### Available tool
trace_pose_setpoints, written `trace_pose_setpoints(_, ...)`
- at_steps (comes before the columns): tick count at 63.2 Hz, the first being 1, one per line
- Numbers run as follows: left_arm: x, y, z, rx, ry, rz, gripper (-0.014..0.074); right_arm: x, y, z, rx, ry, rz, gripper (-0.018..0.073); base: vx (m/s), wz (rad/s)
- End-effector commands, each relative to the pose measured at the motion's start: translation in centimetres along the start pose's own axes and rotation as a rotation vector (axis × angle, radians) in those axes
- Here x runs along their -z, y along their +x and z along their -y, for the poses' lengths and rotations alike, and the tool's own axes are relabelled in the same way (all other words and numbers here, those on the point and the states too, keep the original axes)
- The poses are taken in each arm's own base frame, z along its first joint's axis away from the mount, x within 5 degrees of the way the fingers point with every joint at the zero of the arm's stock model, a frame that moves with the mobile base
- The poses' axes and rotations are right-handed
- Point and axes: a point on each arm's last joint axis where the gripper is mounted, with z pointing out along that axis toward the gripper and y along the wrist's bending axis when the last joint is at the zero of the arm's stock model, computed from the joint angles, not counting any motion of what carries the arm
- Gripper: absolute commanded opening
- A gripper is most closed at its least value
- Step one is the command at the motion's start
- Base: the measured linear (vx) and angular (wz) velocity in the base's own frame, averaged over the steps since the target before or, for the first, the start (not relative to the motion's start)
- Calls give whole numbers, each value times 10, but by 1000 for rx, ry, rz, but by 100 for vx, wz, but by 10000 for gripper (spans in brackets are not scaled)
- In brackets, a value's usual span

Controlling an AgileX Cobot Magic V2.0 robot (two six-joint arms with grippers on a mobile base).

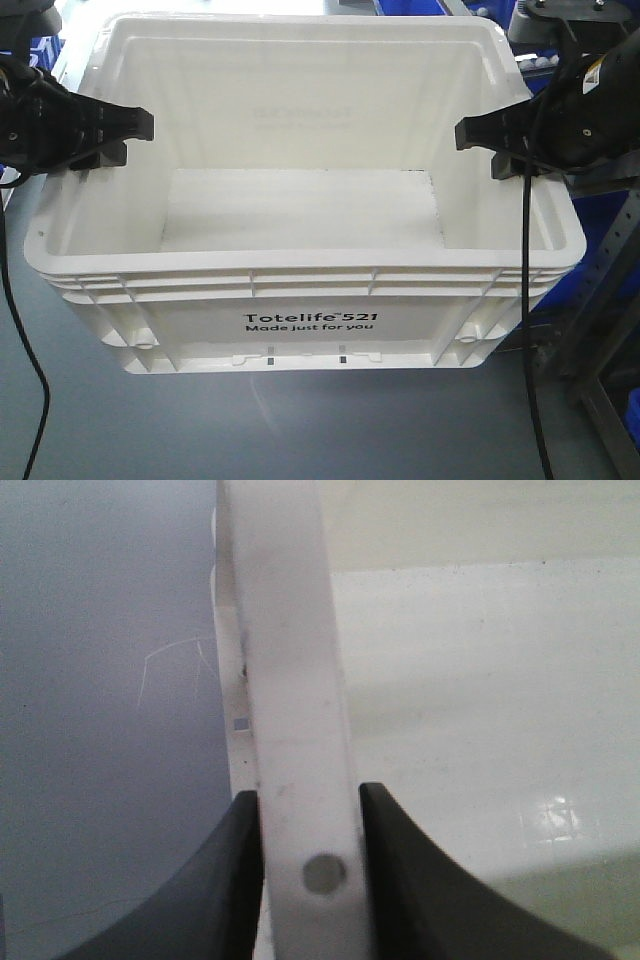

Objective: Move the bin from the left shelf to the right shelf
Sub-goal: 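Hold the crate with both grippers while the base turns away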

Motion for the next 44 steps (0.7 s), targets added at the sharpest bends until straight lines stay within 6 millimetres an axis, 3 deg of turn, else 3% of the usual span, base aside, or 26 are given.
trace_pose_setpoints(1,36,-16,1,-57,18,190,135,27,-18,12,31,65,204,99,25,11)
trace_pose_setpoints(44,36,-16,1,-57,18,190,135,27,-18,12,31,65,204,99,32,12)
